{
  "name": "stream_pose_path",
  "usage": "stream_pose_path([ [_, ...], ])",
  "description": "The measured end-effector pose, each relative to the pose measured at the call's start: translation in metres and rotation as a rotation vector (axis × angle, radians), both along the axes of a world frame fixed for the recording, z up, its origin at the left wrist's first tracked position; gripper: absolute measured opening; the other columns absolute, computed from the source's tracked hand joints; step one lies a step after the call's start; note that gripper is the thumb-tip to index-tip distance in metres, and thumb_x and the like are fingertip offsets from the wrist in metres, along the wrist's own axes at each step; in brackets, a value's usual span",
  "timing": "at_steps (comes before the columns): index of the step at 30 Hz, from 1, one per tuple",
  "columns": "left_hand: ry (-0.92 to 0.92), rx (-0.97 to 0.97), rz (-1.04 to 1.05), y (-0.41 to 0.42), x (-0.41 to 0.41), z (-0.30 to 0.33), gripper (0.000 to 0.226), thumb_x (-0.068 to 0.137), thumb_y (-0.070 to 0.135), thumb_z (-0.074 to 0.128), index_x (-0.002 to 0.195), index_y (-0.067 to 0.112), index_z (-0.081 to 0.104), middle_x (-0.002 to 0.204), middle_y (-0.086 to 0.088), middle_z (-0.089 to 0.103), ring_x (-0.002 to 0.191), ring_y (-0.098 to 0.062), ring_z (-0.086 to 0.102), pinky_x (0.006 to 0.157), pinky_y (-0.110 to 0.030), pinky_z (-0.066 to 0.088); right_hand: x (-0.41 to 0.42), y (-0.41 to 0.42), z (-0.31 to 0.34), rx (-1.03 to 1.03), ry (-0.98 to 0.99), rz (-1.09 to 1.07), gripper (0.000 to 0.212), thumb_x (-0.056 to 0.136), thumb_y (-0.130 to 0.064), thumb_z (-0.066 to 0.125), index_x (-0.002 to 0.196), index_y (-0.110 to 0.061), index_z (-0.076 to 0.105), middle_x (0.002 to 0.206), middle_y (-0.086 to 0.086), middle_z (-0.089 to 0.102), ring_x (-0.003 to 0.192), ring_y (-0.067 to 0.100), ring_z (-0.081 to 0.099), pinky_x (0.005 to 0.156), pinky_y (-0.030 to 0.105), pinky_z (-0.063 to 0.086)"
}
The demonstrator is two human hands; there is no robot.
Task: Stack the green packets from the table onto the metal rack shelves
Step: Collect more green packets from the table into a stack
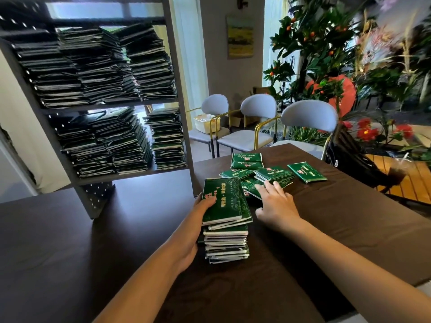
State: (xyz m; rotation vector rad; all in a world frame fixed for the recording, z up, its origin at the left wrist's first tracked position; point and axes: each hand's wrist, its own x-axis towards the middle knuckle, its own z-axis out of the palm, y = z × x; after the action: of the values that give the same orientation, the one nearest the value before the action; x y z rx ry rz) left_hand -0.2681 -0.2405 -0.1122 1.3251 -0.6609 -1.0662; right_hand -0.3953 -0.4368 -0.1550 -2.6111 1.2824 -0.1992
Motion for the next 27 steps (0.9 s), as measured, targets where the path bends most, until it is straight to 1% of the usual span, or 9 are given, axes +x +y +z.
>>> stream_pose_path([
  [5, 0.002, -0.002, 0.012, 0.002, 0.003, -0.003, 0.043, 0.098, 0.046, 0.050, 0.131, 0.020, 0.061, 0.114, -0.008, 0.075, 0.111, -0.027, 0.068, 0.112, -0.050, 0.041, 0.001, -0.007, -0.013, -0.248, -0.073, -0.050, 0.049, 0.098, -0.015, 0.041, 0.146, -0.019, 0.048, 0.150, 0.004, 0.052, 0.143, 0.024, 0.040, 0.117, 0.048, 0.028],
  [9, 0.006, -0.023, 0.019, 0.003, 0.002, -0.001, 0.040, 0.099, 0.043, 0.049, 0.133, 0.024, 0.060, 0.114, -0.007, 0.075, 0.112, -0.026, 0.068, 0.110, -0.048, 0.043, -0.003, 0.012, 0.012, -0.307, -0.361, -0.073, 0.040, 0.097, -0.011, 0.048, 0.135, -0.014, 0.062, 0.123, 0.008, 0.071, 0.105, 0.030, 0.068, 0.085, 0.037, 0.048],
  [12, 0.005, -0.036, 0.008, 0.002, -0.002, 0.002, 0.038, 0.100, 0.040, 0.049, 0.133, 0.024, 0.059, 0.112, -0.008, 0.075, 0.107, -0.025, 0.070, 0.100, -0.042, 0.049, -0.009, 0.032, 0.049, -0.258, -0.573, -0.098, 0.031, 0.098, -0.015, 0.053, 0.126, -0.016, 0.066, 0.108, 0.009, 0.074, 0.090, 0.030, 0.066, 0.070, 0.032, 0.043],
  [15, 0.001, -0.030, 0.016, 0.002, -0.002, 0.004, 0.037, 0.101, 0.038, 0.048, 0.131, 0.020, 0.061, 0.110, -0.010, 0.076, 0.099, -0.024, 0.072, 0.090, -0.038, 0.052, -0.016, 0.058, 0.085, -0.189, -0.799, -0.016, 0.031, 0.099, -0.016, 0.056, 0.128, -0.020, 0.066, 0.105, 0.001, 0.073, 0.083, 0.017, 0.062, 0.070, 0.029, 0.049],
  [17, 0.003, -0.014, 0.041, 0.003, -0.003, 0.005, 0.038, 0.101, 0.041, 0.047, 0.127, 0.019, 0.064, 0.110, -0.011, 0.076, 0.103, -0.026, 0.071, 0.099, -0.043, 0.051, -0.020, 0.080, 0.101, -0.162, -0.845, 0.129, 0.033, 0.099, -0.016, 0.059, 0.130, -0.020, 0.066, 0.110, -0.007, 0.070, 0.092, 0.009, 0.061, 0.076, 0.022, 0.050],
  [20, 0.022, -0.026, 0.075, 0.004, -0.001, 0.005, 0.048, 0.102, 0.053, 0.038, 0.113, 0.024, 0.075, 0.115, -0.011, 0.074, 0.114, -0.030, 0.067, 0.111, -0.054, 0.041, -0.024, 0.105, 0.100, -0.201, -0.757, 0.325, 0.033, 0.096, -0.018, 0.061, 0.128, -0.020, 0.067, 0.121, -0.006, 0.070, 0.111, 0.011, 0.061, 0.097, 0.032, 0.050],
  [23, 0.062, -0.049, 0.074, 0.008, 0.000, 0.006, 0.056, 0.101, 0.060, 0.032, 0.102, 0.030, 0.079, 0.114, -0.012, 0.074, 0.110, -0.029, 0.069, 0.104, -0.051, 0.047, -0.027, 0.117, 0.083, -0.244, -0.607, 0.420, 0.036, 0.090, -0.025, 0.059, 0.124, -0.024, 0.070, 0.120, -0.008, 0.069, 0.115, 0.010, 0.056, 0.104, 0.036, 0.044],
  [25, 0.064, -0.064, 0.080, 0.008, 0.000, 0.009, 0.053, 0.101, 0.056, 0.037, 0.109, 0.024, 0.078, 0.113, -0.014, 0.074, 0.105, -0.029, 0.071, 0.097, -0.047, 0.051, -0.027, 0.122, 0.069, -0.225, -0.522, 0.437, 0.039, 0.089, -0.033, 0.055, 0.124, -0.031, 0.070, 0.127, -0.014, 0.066, 0.124, 0.002, 0.049, 0.113, 0.039, 0.035],
  [27, 0.038, -0.052, 0.093, 0.007, 0.000, 0.010, 0.045, 0.100, 0.049, 0.046, 0.119, 0.019, 0.073, 0.112, -0.013, 0.075, 0.101, -0.028, 0.072, 0.089, -0.043, 0.052, -0.028, 0.127, 0.063, -0.054, -0.625, 0.433, 0.037, 0.088, -0.036, 0.053, 0.122, -0.038, 0.070, 0.133, -0.021, 0.061, 0.132, -0.008, 0.041, 0.121, 0.040, 0.022],
])
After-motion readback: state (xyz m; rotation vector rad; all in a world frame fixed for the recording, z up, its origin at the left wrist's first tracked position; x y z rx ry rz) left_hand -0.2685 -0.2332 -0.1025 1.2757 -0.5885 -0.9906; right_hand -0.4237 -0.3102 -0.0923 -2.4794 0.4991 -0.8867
